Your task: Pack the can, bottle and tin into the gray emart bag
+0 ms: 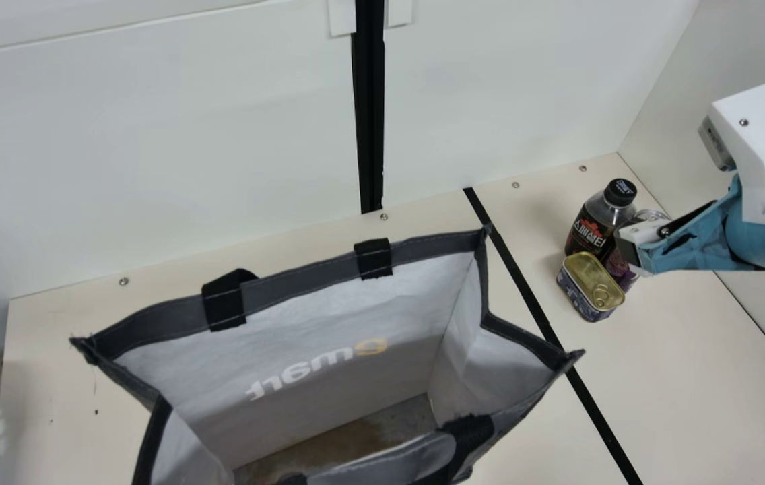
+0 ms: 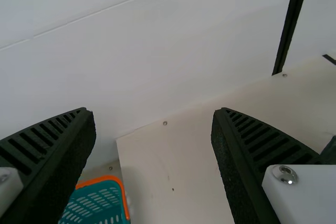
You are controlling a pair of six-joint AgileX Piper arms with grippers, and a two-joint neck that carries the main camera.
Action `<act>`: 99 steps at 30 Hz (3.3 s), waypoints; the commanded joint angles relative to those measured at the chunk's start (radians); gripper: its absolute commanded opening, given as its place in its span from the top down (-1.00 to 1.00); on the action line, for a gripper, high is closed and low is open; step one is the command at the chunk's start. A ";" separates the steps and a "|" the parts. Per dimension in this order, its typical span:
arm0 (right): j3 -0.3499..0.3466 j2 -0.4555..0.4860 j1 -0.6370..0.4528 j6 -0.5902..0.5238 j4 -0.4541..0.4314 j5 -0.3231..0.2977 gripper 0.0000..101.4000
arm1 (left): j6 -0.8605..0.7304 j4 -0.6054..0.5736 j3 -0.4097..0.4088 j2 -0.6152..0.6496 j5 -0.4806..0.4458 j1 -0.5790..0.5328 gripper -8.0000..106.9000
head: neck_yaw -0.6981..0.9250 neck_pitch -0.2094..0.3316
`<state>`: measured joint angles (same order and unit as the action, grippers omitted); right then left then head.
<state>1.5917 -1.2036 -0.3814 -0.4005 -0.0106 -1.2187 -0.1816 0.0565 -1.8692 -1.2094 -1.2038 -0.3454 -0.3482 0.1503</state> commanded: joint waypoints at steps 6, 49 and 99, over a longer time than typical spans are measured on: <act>0.000 0.000 0.000 0.000 0.000 0.000 -0.79 | 0.034 0.061 -0.070 -0.053 -0.016 -0.136 -0.71 | -0.001 0.024; 0.000 0.000 0.000 0.000 0.000 0.000 -0.79 | -0.214 -0.132 -0.224 -0.282 -0.016 -0.432 -0.71 | -0.001 0.024; 0.000 0.000 0.000 0.000 0.000 0.000 -0.79 | -0.390 -0.247 -0.193 -0.470 -0.016 -0.467 0.46 | -0.001 0.024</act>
<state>1.5917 -1.2036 -0.3814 -0.4005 -0.0106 -1.2187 -0.5737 -0.1922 -2.0652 -1.6820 -1.2210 -0.8120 -0.3467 0.1519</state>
